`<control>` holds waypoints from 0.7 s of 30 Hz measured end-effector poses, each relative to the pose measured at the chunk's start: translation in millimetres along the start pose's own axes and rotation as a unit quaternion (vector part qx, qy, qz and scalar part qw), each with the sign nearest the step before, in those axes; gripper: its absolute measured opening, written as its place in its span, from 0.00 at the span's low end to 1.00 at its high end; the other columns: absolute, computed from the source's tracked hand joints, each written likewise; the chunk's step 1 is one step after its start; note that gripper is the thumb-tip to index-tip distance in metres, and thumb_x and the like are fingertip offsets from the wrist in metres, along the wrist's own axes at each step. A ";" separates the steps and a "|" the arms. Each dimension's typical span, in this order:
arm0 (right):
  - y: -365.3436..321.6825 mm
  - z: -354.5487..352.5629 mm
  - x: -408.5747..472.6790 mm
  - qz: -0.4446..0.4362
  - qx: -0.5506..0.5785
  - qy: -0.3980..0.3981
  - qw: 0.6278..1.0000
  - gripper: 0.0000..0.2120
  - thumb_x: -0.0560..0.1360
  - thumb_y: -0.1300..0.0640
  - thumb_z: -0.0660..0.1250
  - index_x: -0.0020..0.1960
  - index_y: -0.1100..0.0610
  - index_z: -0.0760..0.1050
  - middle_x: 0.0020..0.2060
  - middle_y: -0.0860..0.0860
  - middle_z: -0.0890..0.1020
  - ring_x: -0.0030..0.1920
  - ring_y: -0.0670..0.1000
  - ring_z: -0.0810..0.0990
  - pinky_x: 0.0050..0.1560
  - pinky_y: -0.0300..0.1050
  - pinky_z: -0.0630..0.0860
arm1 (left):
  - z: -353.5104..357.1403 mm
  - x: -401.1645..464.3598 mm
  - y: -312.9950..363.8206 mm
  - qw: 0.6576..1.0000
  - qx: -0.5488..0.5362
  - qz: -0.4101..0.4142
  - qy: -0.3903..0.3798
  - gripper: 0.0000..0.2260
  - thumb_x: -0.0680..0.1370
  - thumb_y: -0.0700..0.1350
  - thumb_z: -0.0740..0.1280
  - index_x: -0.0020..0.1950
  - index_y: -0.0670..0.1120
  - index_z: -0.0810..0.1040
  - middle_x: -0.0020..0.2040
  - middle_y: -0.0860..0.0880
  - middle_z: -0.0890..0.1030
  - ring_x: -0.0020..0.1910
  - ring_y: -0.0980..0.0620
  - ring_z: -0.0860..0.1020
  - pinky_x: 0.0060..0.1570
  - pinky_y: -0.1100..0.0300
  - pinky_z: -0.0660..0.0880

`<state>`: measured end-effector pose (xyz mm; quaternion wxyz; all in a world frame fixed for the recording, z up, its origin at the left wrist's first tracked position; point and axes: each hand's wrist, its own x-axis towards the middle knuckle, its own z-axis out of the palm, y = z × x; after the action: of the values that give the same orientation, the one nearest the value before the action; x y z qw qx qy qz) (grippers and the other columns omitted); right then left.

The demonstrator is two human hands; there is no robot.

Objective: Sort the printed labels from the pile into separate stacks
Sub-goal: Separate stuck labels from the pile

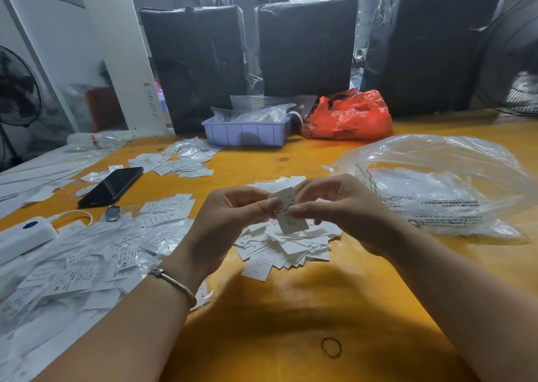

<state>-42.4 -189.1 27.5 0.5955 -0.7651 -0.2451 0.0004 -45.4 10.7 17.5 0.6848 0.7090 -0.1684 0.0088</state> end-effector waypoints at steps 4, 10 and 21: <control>5.3 -2.2 4.0 0.002 0.017 0.076 0.997 0.10 0.73 0.65 0.69 0.34 0.57 0.77 0.38 0.54 0.82 0.39 0.47 0.78 0.38 0.37 0.73 | -3.3 0.7 -0.7 0.999 -0.030 0.005 0.014 0.08 0.67 0.47 0.72 0.44 0.48 0.87 0.46 0.44 0.86 0.46 0.49 0.83 0.46 0.62 0.79; 7.8 -10.6 3.7 0.020 0.089 0.114 0.989 0.10 0.74 0.68 0.67 0.54 0.61 0.73 0.39 0.58 0.86 0.37 0.57 0.84 0.35 0.41 0.79 | -8.1 3.3 -1.0 0.994 -0.096 0.011 0.048 0.19 0.66 0.41 0.74 0.57 0.47 0.81 0.44 0.46 0.85 0.45 0.48 0.84 0.45 0.61 0.80; 7.3 -3.6 2.6 0.020 0.066 0.046 0.997 0.09 0.76 0.64 0.64 0.48 0.61 0.83 0.39 0.61 0.84 0.36 0.53 0.82 0.36 0.41 0.75 | -5.2 1.5 1.6 0.991 -0.135 0.013 -0.006 0.22 0.65 0.40 0.76 0.58 0.47 0.81 0.42 0.45 0.83 0.42 0.48 0.83 0.43 0.61 0.80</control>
<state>-36.3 -192.7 22.6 0.6553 -0.7279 -0.2019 -0.0066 -43.3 15.4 19.7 0.7727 0.6083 -0.1812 -0.0098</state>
